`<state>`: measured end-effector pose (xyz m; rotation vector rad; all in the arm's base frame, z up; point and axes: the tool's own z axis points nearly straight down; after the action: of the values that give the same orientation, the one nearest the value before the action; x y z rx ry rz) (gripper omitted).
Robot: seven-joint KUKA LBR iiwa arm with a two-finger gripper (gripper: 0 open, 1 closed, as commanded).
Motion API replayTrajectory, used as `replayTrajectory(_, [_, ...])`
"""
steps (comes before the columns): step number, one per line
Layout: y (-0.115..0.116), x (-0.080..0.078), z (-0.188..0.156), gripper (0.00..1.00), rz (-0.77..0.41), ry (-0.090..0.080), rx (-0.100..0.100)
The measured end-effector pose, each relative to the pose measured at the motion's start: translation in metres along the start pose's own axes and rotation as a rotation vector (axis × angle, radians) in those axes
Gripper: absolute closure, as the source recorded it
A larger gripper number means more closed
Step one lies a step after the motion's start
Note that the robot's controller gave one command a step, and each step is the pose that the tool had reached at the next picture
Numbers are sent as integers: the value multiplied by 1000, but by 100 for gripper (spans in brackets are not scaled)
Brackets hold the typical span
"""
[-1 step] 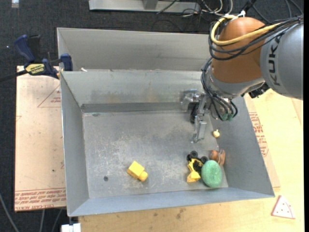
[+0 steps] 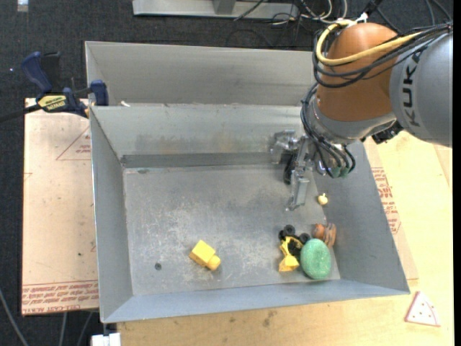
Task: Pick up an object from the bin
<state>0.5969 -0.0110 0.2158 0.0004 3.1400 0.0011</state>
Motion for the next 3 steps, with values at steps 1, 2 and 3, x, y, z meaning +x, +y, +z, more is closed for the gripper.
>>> replayTrajectory(1, [-4,30,39,0,-59,-6,0])
replayTrajectory(2, [-21,43,97,0,-124,-2,0])
replayTrajectory(3, [-40,52,136,0,-261,5,-2])
